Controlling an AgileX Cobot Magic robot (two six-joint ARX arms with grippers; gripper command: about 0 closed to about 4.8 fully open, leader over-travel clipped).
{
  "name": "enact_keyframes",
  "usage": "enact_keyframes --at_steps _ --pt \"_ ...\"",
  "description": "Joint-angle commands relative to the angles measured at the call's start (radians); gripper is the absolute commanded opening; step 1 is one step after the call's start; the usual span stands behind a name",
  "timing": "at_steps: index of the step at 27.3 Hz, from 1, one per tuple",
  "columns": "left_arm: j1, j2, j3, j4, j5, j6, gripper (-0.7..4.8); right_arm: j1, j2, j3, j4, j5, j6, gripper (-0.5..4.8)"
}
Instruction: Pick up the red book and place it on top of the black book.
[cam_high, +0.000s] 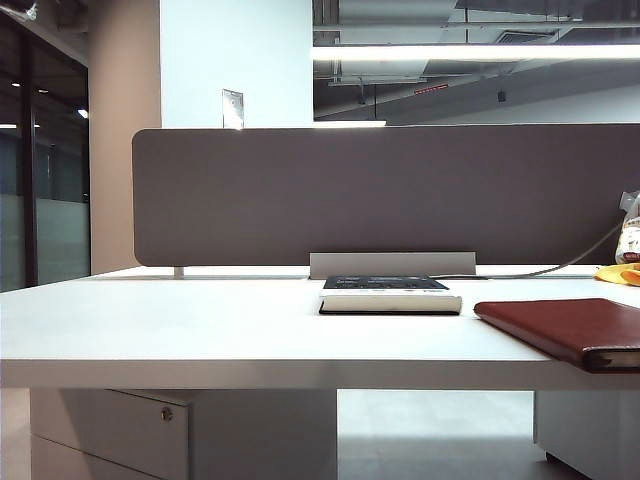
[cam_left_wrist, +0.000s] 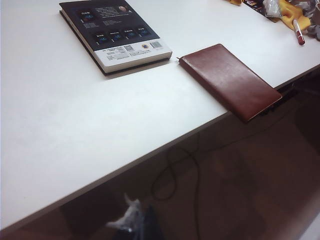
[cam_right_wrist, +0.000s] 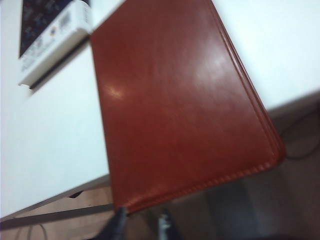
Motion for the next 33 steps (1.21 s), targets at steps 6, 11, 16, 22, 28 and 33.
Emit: enact_keyframes --at_steps 6,11,16,22,28,33 --pt "0.002 0.000 0.005 0.006 0.000 0.016 -0.05 -0.008 0.000 -0.119 0.163 -0.047 0.130 1.27" --pt "0.002 0.001 0.005 0.006 0.000 0.016 -0.05 -0.008 0.006 -0.150 0.189 -0.054 0.159 1.28" --pt "0.002 0.012 0.005 0.004 0.000 0.018 -0.05 -0.006 0.025 -0.186 0.272 -0.076 0.252 2.11" --pt "0.002 0.022 0.005 0.005 0.005 0.019 -0.05 -0.005 0.090 -0.199 0.321 -0.083 0.282 2.18" --pt "0.002 0.024 0.005 0.006 0.005 0.019 -0.05 -0.005 0.179 -0.199 0.407 -0.087 0.320 2.35" --pt "0.002 0.024 0.005 0.006 0.005 0.019 -0.06 -0.005 0.250 -0.199 0.450 -0.088 0.320 2.85"
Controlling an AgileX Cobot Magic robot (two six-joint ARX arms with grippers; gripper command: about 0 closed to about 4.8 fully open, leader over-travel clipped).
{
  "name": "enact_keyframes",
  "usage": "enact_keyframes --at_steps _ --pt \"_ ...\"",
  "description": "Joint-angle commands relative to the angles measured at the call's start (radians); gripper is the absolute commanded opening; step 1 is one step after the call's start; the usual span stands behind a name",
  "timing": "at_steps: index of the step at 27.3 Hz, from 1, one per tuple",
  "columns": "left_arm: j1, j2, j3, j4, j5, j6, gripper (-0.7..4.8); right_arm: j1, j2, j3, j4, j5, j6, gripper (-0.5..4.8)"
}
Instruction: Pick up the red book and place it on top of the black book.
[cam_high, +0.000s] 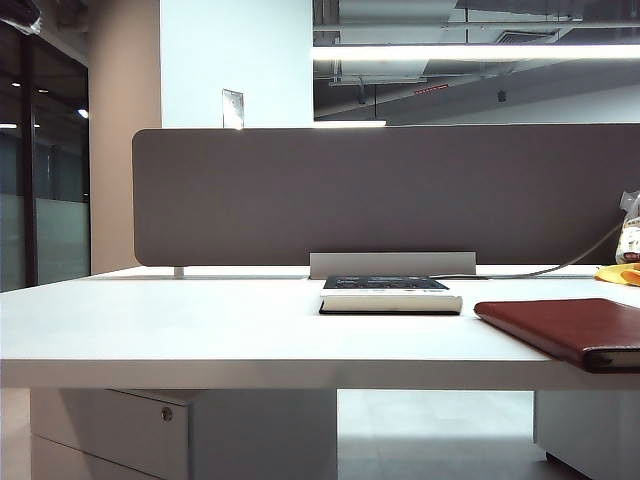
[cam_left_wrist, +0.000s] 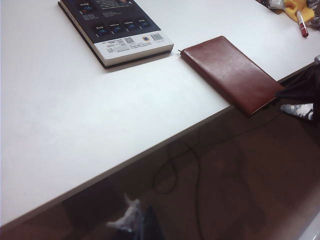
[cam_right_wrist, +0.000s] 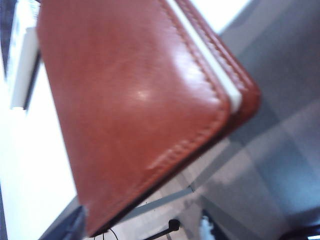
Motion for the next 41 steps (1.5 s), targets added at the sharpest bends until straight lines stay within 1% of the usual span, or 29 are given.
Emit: enact_keyframes --at_steps 1,10,23,32,34,35,38,40,41 --pt "0.002 -0.001 0.005 0.011 0.004 0.004 -0.06 0.002 0.038 0.001 0.048 -0.008 0.004 2.85" --pt "0.002 -0.001 0.005 0.010 0.004 0.003 -0.05 0.001 0.128 0.001 0.159 -0.010 0.042 2.85" --pt "0.002 -0.001 0.005 0.011 0.003 0.001 -0.05 0.002 0.335 0.001 0.396 -0.006 0.097 2.85" --pt "0.002 -0.001 0.005 0.011 0.000 0.001 -0.05 0.001 0.346 0.001 0.452 0.010 0.127 2.83" --pt "0.002 -0.001 0.005 0.011 0.000 0.001 -0.05 0.002 0.346 0.001 0.452 0.009 0.127 2.36" --pt "0.002 -0.001 0.005 0.011 0.000 0.001 -0.05 0.002 0.346 0.001 0.452 0.010 0.126 1.91" --pt "0.002 -0.001 0.005 0.011 0.000 0.001 -0.05 0.001 0.346 0.001 0.452 0.010 0.126 1.43" --pt "0.002 -0.001 0.005 0.011 0.000 0.001 -0.05 0.001 0.346 0.001 0.452 0.010 0.126 1.23" --pt "0.002 -0.001 0.005 0.011 0.000 0.001 -0.05 0.001 0.346 0.001 0.452 0.011 0.126 1.02"
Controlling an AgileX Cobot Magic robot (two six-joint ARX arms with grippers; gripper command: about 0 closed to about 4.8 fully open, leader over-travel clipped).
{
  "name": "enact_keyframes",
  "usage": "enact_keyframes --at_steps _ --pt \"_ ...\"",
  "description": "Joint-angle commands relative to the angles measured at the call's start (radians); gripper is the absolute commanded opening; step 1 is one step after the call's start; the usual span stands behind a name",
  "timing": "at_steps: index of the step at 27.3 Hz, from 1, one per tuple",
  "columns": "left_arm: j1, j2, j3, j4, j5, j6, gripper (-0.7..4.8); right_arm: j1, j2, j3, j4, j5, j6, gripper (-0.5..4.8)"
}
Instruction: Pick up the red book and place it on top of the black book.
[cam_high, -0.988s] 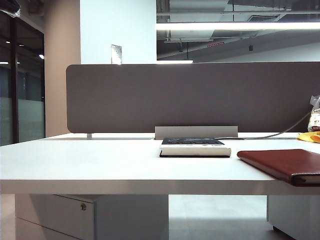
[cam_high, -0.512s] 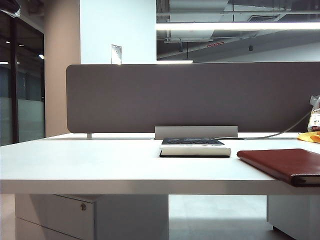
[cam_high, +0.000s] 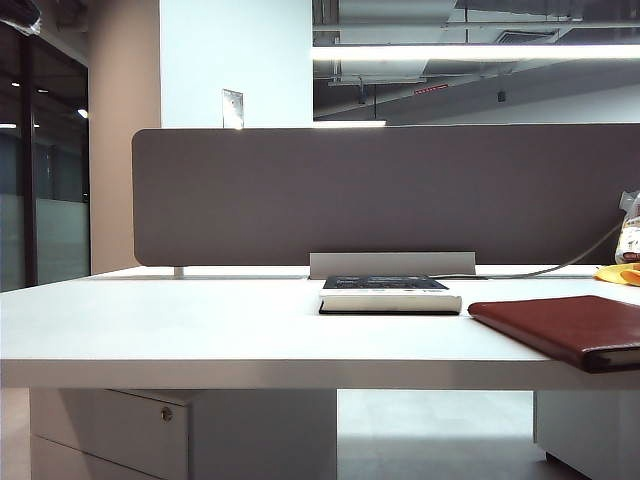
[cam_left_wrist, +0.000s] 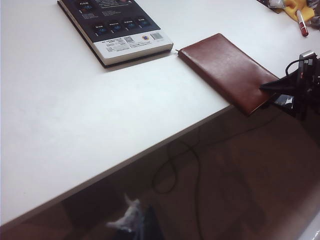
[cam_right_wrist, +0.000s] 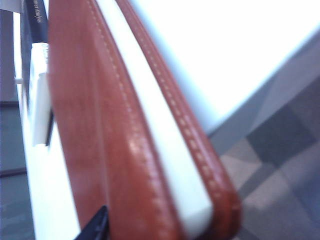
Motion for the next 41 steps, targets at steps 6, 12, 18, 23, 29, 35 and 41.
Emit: enact_keyframes --at_steps 6,12,18,23,29,35,41 --pt "0.002 -0.001 0.005 0.012 0.000 0.001 -0.05 0.002 0.000 0.000 -0.014 0.021 -0.007 0.32" --pt "0.002 -0.001 0.005 0.012 0.000 0.001 -0.05 0.002 0.000 0.000 -0.013 0.009 -0.008 -0.02" --pt "0.002 -0.001 0.005 0.012 0.000 0.001 -0.05 0.002 0.000 0.000 0.056 -0.059 -0.009 -0.01" --pt "0.002 -0.001 0.005 0.012 0.000 0.001 -0.05 0.002 0.000 -0.001 0.148 -0.115 0.024 -0.01" --pt "0.002 -0.001 0.005 0.012 0.000 0.001 -0.05 0.003 -0.001 0.000 0.241 -0.147 0.076 -0.02" --pt "0.002 -0.001 0.004 0.013 0.000 0.001 -0.05 0.003 -0.001 0.000 0.374 -0.180 0.145 -0.02" --pt "0.002 0.020 0.003 0.033 0.000 0.000 -0.05 0.024 -0.001 0.001 0.486 -0.179 0.217 -0.02"
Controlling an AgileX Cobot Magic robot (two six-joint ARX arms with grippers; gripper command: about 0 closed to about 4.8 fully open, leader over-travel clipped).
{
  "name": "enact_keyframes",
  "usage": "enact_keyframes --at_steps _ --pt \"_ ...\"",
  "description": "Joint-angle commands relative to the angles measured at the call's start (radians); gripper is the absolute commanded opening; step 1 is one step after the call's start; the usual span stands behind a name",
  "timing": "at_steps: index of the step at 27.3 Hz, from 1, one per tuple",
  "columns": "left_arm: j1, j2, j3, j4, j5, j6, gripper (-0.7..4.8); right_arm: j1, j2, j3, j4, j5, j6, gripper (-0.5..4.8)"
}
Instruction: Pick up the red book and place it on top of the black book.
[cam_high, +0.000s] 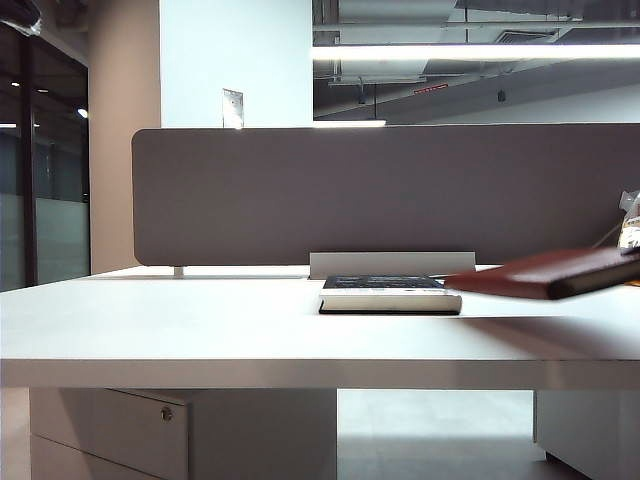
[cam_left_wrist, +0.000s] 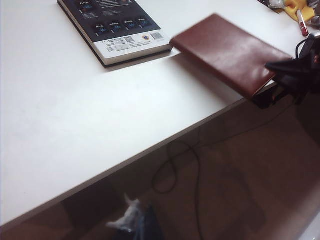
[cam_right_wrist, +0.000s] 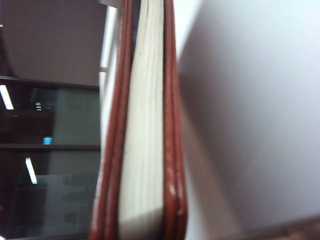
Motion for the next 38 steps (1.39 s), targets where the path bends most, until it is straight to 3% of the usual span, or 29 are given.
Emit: enact_keyframes --at_steps 1,8,15,20,25,31,38 --pt "0.002 0.023 0.003 0.038 0.001 0.000 -0.05 0.026 -0.007 0.010 0.146 -0.011 0.042 -0.02" --pt "0.002 0.094 0.003 0.100 0.010 -0.020 -0.05 0.089 -0.007 0.050 0.153 0.000 0.048 -0.02" --pt "0.002 0.141 0.005 0.153 0.096 -0.066 -0.05 0.125 -0.006 0.122 0.135 0.037 0.070 -0.02" --pt "0.002 0.144 0.021 0.143 0.096 -0.068 -0.05 0.125 0.000 0.185 0.076 0.036 0.069 -0.02" --pt "0.002 0.184 0.138 0.066 0.095 -0.057 -0.05 0.132 0.019 0.245 0.040 0.036 0.067 -0.02" --pt "0.002 0.243 0.289 0.031 0.048 -0.040 -0.05 0.167 0.040 0.296 0.028 0.050 0.066 -0.02" --pt "0.002 0.246 0.327 0.065 -0.026 -0.022 -0.05 0.214 0.063 0.327 -0.003 0.101 0.065 -0.02"
